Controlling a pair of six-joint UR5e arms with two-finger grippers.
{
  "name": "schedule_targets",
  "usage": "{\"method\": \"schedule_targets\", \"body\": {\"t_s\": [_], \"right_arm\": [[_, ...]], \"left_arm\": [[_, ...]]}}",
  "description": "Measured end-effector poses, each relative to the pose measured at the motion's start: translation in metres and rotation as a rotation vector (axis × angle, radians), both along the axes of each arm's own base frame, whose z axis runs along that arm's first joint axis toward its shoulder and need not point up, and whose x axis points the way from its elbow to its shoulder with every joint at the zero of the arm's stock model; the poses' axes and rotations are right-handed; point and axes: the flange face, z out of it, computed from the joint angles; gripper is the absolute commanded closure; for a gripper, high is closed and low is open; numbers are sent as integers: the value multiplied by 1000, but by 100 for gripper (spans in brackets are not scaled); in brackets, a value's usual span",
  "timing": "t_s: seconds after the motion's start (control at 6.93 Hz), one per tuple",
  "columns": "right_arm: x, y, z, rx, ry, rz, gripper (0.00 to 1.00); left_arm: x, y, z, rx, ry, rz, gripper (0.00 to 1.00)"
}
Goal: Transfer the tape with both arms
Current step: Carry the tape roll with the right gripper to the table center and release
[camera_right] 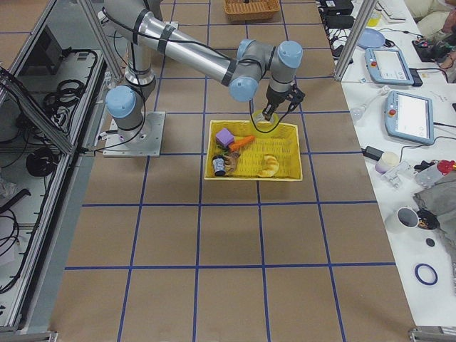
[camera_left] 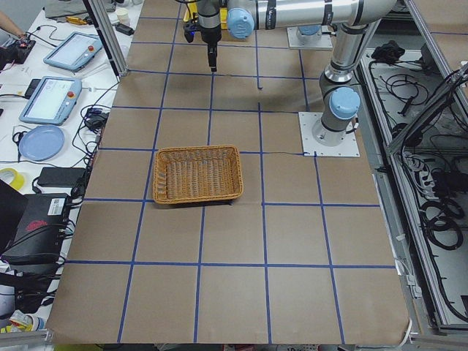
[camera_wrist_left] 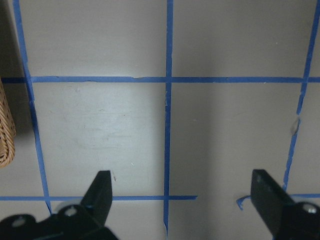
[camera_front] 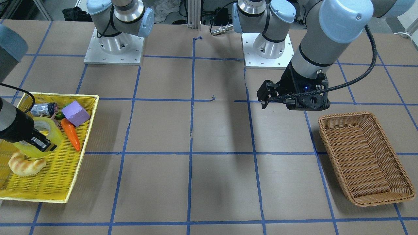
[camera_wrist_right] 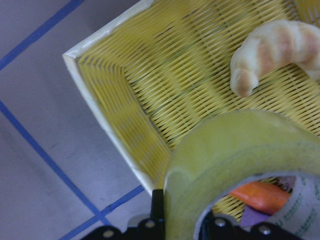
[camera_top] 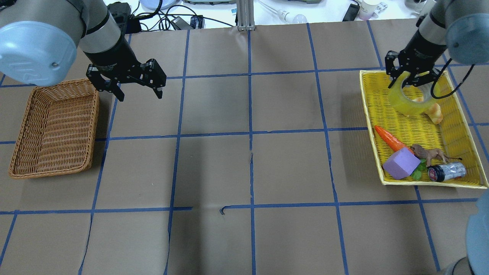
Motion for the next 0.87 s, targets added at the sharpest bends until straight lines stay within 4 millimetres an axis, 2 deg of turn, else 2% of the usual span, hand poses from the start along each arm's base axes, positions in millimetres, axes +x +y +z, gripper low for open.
{"method": "schedule_targets", "body": {"t_s": [0.29, 0.43, 0.58, 0.72, 0.87], "right_arm": [[129, 3, -1, -6, -31, -100, 100], [196, 13, -13, 3, -41, -148, 100], [259, 26, -31, 8, -43, -190, 100], [311, 39, -53, 10, -42, -226, 100], [354, 54, -72, 15, -39, -248, 100]], "left_arm": [[0, 0, 0, 0, -1, 0, 0], [1, 0, 0, 0, -1, 1, 0], [1, 0, 0, -1, -2, 1, 0], [1, 0, 0, -1, -1, 1, 0], [1, 0, 0, -1, -1, 2, 0]]}}
